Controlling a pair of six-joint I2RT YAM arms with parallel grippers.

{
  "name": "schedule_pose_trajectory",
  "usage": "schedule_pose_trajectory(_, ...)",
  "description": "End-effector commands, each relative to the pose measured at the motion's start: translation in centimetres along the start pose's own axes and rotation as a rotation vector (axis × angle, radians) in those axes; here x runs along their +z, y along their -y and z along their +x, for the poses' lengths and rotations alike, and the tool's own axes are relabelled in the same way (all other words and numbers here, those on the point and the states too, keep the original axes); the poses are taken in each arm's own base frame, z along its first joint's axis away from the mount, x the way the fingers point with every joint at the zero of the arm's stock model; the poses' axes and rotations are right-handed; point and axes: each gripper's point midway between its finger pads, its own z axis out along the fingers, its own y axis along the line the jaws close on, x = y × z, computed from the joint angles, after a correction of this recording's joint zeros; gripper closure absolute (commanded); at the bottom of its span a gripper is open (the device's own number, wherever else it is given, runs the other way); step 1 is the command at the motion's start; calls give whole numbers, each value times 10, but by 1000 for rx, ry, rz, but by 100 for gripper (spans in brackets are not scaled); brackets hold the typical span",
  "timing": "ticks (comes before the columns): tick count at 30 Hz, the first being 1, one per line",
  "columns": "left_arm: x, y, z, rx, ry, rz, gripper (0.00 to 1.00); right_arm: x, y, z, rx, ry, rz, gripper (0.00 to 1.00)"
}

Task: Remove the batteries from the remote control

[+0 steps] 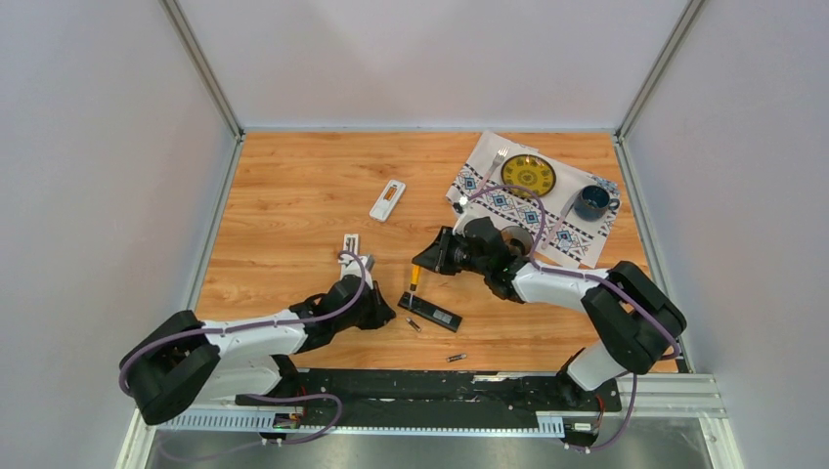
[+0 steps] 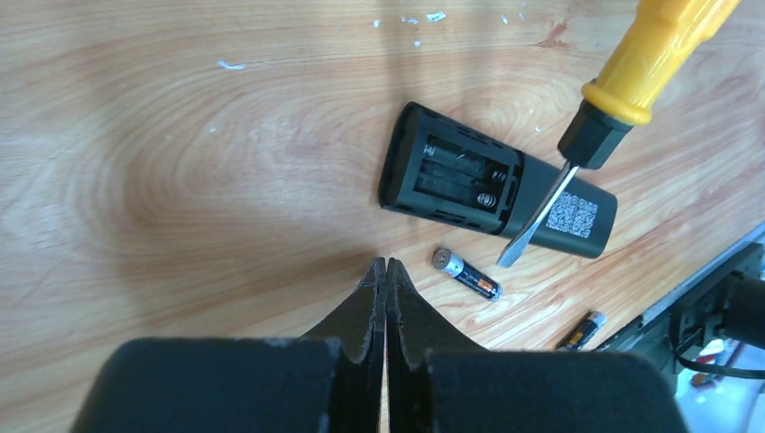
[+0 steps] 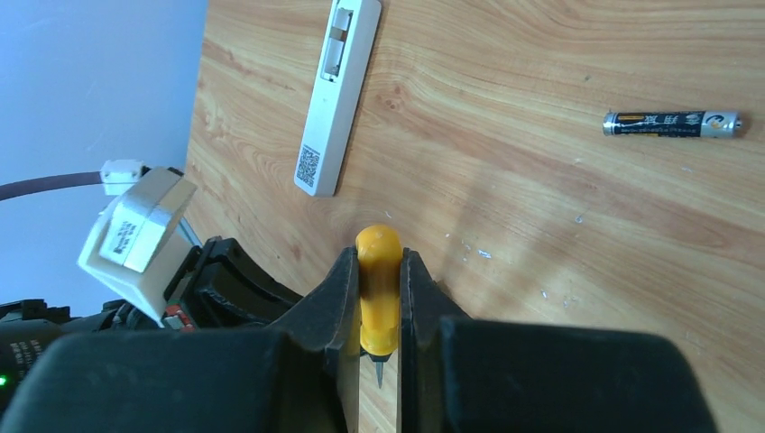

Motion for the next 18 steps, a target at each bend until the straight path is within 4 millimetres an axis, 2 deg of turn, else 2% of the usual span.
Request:
schedule_pose_trajectory(1,-16,7,-15,97,43,24,98,-9,-16,-18,-38,54,-19,100)
schedule_pose_trajectory(7,-47,19,-35,149,150,98,92,-29,-28,-35,-95,107,-9,100)
schedule_pose_trajectory(11,-69,5,-46,170,210,38,87,-47,-29,-51,-171,162,34,100)
schedule_pose_trajectory(14,-85,-7,-53,178,251,-16,73,-62,-32,-64,-196,205,49,100)
schedule_pose_trajectory(15,-93,-6,-59,175,283,-13,54,-70,-34,-71,-212,229,51,100)
schedule_pose_trajectory(16,-95,-12,-56,186,276,-31,44,-74,-32,-74,-218,234,63,100)
schedule_pose_trajectory(18,-101,-13,-59,196,301,-25,35,-83,-33,-81,-244,253,72,100)
